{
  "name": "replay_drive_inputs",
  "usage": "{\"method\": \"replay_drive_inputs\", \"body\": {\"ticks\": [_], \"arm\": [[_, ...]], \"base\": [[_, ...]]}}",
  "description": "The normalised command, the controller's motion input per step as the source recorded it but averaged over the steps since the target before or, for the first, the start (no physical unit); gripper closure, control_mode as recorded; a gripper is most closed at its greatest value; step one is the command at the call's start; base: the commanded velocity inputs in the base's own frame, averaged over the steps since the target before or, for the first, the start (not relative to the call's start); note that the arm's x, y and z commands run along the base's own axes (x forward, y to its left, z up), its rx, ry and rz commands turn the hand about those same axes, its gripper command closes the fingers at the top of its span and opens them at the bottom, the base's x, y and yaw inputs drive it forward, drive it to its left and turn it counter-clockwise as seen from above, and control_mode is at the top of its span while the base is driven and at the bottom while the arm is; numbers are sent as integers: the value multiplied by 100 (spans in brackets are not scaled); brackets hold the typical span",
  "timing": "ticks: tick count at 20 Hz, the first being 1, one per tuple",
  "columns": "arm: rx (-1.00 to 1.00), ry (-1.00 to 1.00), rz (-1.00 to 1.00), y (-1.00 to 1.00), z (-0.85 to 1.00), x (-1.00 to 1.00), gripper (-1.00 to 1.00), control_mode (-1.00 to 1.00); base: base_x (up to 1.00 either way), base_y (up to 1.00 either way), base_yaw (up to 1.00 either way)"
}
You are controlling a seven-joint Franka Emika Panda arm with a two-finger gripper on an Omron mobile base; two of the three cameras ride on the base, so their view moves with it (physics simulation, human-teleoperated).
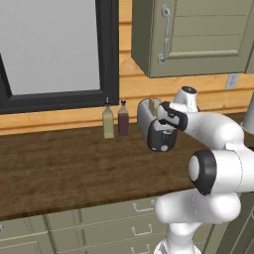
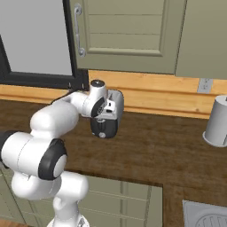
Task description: Start the toaster. Once the lever pops up, take the bread to the plate on the dining counter.
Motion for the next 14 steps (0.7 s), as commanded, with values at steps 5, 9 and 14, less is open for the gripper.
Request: {"method": "replay_drive_inputs", "body": {"ticks": [5,9,14], "arm": [[3,0,0,0,-27,34,100,-100],[1,0,0,0,-20,34,100,-100],[0,0,0,0,-30,-7,100,-100]], "base": [[0,0,0],[0,0,0],[0,0,0]]}}
